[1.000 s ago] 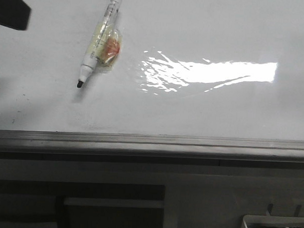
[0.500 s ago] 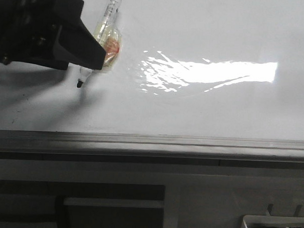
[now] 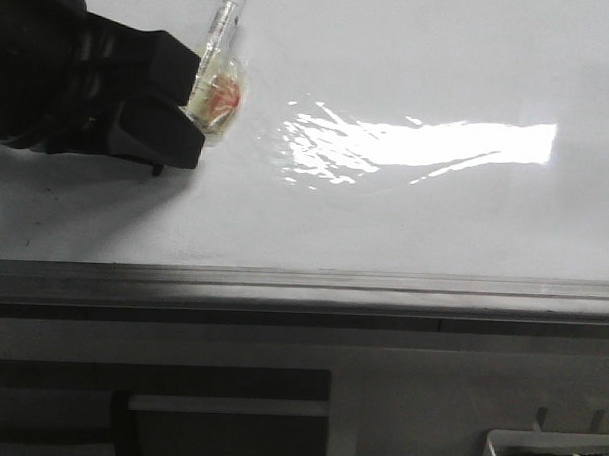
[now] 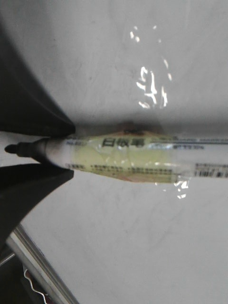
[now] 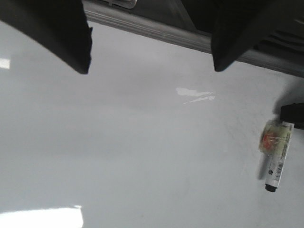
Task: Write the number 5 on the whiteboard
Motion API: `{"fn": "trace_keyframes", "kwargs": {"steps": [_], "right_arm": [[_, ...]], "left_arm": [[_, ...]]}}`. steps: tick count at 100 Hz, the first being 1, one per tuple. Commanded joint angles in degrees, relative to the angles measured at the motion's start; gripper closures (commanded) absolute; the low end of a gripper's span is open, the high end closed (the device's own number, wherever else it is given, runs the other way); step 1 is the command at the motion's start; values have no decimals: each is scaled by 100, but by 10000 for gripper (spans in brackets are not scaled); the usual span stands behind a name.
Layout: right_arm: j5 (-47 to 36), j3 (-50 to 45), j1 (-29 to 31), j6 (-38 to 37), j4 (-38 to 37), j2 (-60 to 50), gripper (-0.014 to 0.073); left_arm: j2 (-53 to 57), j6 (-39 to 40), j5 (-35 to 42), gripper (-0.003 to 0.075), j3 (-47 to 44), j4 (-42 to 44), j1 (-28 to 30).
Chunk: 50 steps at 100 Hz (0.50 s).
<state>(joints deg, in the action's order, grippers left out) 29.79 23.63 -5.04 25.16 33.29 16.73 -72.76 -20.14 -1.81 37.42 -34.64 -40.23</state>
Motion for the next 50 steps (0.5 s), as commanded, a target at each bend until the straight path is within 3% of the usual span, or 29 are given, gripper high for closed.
{"fn": "trace_keyframes", "kwargs": {"steps": [1, 18, 30, 50], "right_arm": [[-92, 354, -48, 476, 315, 184, 121], [707, 799, -490, 2290, 1657, 740, 121], [989, 1013, -898, 2971, 1985, 1330, 121], [1090, 1339, -1721, 3727, 2135, 2380, 121]], "left_arm": [[120, -2, 342, 741, 174, -44, 1], [423, -15, -401, 741, 174, 656, -10], [776, -72, -1291, 741, 174, 1551, -10], [1515, -1708, -2177, 741, 174, 1775, -10]]}}
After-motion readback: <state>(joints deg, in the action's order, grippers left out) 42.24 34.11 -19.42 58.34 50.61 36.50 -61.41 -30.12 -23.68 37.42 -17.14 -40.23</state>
